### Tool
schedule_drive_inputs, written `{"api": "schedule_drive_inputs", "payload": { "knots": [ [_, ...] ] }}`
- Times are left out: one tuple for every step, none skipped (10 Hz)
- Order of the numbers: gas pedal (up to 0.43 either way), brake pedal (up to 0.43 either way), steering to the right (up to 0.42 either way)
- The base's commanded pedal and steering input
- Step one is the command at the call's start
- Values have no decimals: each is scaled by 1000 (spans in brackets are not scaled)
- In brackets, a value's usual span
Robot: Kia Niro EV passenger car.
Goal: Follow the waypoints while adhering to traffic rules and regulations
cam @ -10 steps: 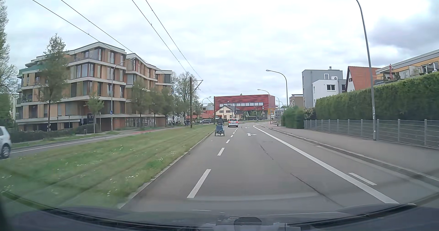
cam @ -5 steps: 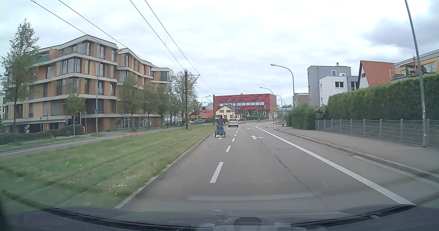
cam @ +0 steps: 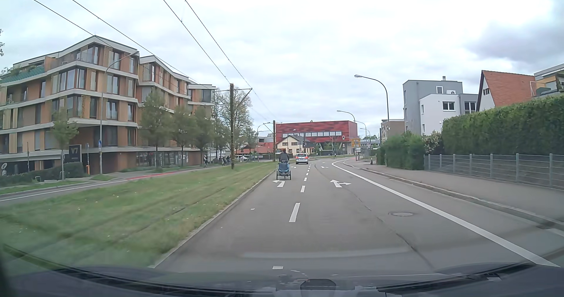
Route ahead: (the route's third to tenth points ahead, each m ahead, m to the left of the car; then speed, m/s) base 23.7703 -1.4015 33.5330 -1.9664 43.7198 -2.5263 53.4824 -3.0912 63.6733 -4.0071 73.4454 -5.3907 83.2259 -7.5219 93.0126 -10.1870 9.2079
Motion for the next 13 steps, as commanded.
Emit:
{"api": "schedule_drive_inputs", "payload": {
  "knots": [
    [0,0,-2],
    [0,0,-2],
    [0,0,-2],
    [0,0,-2],
    [0,0,-2],
    [0,0,-2],
    [0,0,-2],
    [0,0,-2],
    [0,0,-2],
    [0,0,-1],
    [0,0,-2],
    [0,0,-2],
    [0,0,-1]
  ]
}}
